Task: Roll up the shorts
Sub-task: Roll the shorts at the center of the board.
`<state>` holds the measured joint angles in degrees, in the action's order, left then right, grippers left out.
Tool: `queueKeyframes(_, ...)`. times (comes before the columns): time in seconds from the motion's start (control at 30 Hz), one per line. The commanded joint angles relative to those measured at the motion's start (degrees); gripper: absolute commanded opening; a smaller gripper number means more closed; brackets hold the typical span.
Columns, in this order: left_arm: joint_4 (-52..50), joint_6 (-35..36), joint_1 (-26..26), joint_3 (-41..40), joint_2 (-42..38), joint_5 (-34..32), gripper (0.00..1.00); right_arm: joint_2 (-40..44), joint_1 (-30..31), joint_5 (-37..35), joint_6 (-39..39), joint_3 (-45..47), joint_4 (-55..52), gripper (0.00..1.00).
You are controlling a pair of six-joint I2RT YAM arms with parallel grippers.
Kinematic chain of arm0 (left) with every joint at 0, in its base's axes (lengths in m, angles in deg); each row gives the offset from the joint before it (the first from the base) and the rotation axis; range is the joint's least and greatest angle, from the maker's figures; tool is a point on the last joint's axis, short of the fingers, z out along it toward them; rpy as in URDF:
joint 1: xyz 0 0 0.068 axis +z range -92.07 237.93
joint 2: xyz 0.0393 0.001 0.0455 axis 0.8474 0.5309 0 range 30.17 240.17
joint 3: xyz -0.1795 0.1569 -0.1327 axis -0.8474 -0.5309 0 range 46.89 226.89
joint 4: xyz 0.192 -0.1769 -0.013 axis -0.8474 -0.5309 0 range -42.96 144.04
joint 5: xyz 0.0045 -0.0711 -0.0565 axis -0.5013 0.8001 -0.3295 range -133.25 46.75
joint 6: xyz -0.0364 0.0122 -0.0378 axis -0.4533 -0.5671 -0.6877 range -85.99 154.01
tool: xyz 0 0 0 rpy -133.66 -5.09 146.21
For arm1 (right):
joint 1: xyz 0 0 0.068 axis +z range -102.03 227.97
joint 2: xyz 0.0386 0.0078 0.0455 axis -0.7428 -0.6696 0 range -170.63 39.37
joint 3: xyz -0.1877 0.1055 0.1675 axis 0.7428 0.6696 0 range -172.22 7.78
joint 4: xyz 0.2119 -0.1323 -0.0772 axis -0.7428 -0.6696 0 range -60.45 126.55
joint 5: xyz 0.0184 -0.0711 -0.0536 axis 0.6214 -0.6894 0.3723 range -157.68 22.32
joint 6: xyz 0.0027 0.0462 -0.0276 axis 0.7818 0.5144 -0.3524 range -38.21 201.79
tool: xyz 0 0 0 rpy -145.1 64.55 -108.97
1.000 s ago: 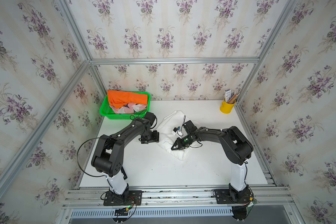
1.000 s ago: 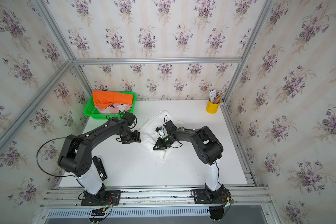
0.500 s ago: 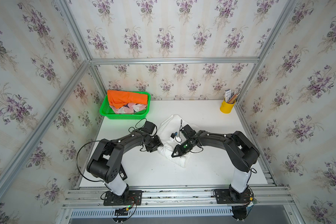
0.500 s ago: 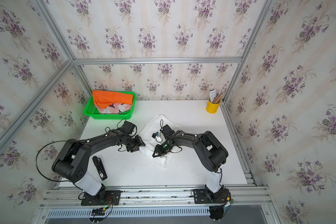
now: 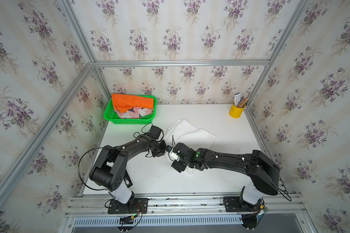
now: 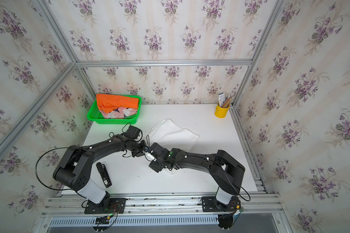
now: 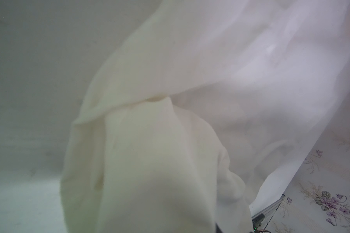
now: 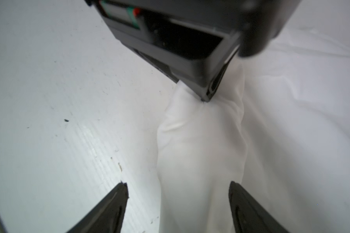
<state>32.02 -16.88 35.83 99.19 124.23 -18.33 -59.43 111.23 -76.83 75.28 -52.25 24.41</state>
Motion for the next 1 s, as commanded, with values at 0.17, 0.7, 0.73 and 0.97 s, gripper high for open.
queueKeyframes(0.17,-0.9,-0.3,0.0,-1.7,-2.7,0.7,0.30,-2.0,0.5,-5.2,-2.9,5.7,14.3,0.48)
queueKeyframes(0.7,-29.3,11.3,-0.4,-1.0,-25.8,-17.1,0.66,-3.7,-11.6,52.0,20.0,3.0,12.9,0.00)
queueKeyframes(0.73,-30.2,12.0,-0.5,-0.3,-25.8,-17.3,0.66,-5.2,-13.0,52.2,20.7,3.0,12.9,0.00)
queueKeyframes(0.97,-28.9,14.4,-3.8,6.6,-18.1,-15.2,0.64,-17.1,-17.9,52.0,22.3,0.2,9.1,0.00)
